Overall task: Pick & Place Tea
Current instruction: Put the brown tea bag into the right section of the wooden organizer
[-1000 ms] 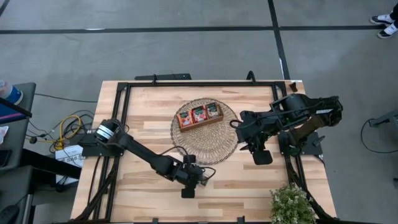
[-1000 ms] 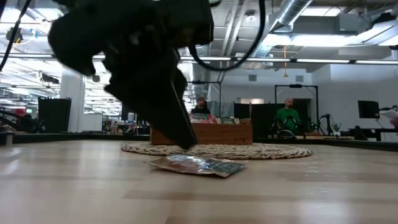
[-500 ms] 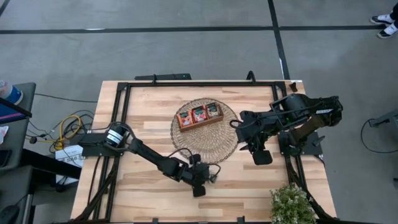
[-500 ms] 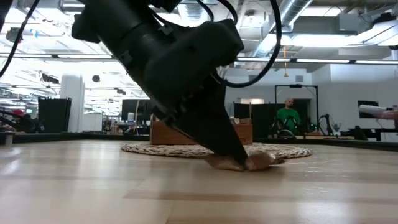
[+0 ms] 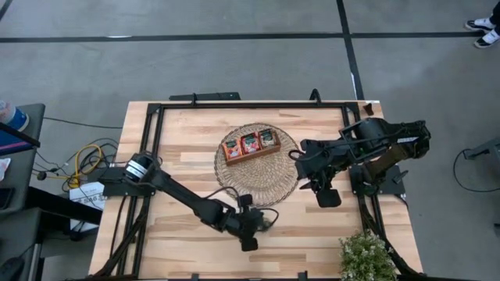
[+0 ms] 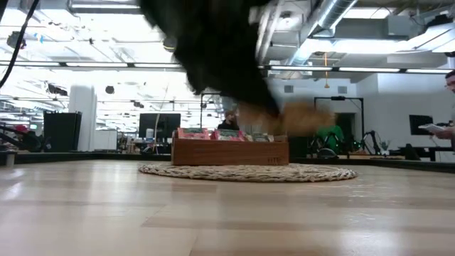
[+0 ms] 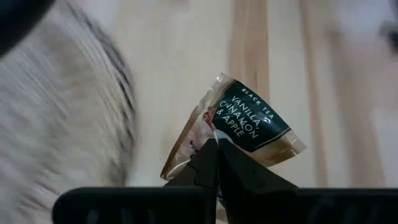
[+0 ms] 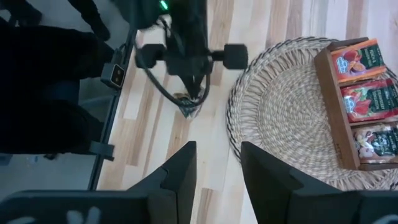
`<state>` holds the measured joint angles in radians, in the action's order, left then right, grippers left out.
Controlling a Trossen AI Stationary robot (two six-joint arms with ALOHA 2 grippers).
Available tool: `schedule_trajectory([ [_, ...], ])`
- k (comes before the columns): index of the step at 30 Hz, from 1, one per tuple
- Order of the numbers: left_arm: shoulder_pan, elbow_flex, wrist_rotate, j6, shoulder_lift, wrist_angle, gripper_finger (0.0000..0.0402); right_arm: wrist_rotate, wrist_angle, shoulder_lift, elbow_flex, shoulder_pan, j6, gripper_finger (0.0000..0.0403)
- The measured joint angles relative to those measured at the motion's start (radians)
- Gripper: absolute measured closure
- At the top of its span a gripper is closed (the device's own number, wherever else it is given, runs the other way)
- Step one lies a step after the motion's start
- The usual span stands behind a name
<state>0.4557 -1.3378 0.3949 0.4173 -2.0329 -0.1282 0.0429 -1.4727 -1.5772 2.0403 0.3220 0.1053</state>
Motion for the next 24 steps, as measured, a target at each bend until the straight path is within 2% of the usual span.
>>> schedule_trajectory([
  [3,0.015,-0.068,0.119,-0.066,0.024,-0.072,0.0401,0.000,0.006,0.000,0.000,0.009,0.009,0.0284],
  [5,0.029,-0.119,0.245,-0.131,0.028,-0.156,0.0401,-0.001,0.017,0.000,0.000,0.016,0.011,0.0284],
  [10,0.059,-0.238,0.695,-0.289,0.035,-0.270,0.0401,-0.077,0.069,0.000,0.000,0.034,0.069,0.0284],
  [13,0.058,-0.267,0.918,-0.386,0.033,-0.276,0.0401,-0.134,0.119,0.000,0.000,0.042,0.109,0.0284],
  [15,0.057,-0.285,1.030,-0.452,0.033,-0.264,0.0401,-0.167,0.133,0.000,0.000,0.047,0.124,0.0284],
  [20,0.055,-0.305,1.167,-0.532,0.034,-0.263,0.0401,-0.233,0.103,-0.015,0.001,0.044,0.136,0.0284],
  [24,0.055,-0.341,1.175,-0.544,0.034,-0.261,0.0401,-0.256,0.101,-0.032,0.002,0.027,0.128,0.0284],
])
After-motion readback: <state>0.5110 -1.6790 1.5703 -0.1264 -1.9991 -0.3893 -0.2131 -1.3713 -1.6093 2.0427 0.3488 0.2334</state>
